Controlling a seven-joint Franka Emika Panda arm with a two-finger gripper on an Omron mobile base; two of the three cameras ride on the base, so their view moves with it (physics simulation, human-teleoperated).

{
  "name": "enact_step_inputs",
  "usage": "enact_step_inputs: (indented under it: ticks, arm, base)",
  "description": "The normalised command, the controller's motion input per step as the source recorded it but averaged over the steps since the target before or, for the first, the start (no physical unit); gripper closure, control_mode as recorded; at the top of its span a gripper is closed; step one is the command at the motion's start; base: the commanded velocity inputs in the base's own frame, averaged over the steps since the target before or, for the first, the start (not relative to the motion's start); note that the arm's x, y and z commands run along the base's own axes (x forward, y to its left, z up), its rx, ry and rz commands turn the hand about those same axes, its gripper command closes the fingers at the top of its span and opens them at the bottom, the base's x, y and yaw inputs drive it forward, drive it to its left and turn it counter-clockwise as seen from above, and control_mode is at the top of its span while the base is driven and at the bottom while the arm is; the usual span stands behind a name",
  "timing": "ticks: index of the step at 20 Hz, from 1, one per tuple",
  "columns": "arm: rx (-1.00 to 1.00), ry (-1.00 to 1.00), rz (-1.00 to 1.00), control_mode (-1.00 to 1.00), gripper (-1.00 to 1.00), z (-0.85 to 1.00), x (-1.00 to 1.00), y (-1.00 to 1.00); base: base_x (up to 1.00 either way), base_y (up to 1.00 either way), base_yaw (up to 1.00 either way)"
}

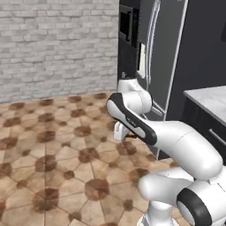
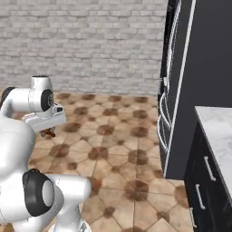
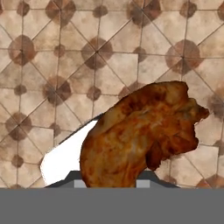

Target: Take the chicken drumsticks from the pan and place one on each plate on the dining counter.

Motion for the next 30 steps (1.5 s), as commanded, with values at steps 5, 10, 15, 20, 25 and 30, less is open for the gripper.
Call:
enact_step_inputs:
  ticks: [5,10,15,20,25,30]
  arm:
    - [0.00,0.00,0.00,1.00,1.00,0.00,0.00,0.00]
    - [0.00,0.00,0.00,1.00,1.00,0.00,0.00,0.00]
    - [0.00,0.00,0.00,1.00,1.00,0.00,0.00,0.00]
    - [0.00,0.00,0.00,1.00,1.00,0.00,0.00,0.00]
    - [0.00,0.00,0.00,1.00,1.00,0.00,0.00,0.00]
    - [0.00,0.00,0.00,1.00,1.00,0.00,0.00,0.00]
  base:
    - [1.00,0.46,0.02]
    - [0.75,0.31,0.58]
    - [0.61,0.22,0.72]
    - [0.81,0.23,0.56]
    - [1.00,0.14,0.21]
    - [1.00,0.18,0.00]
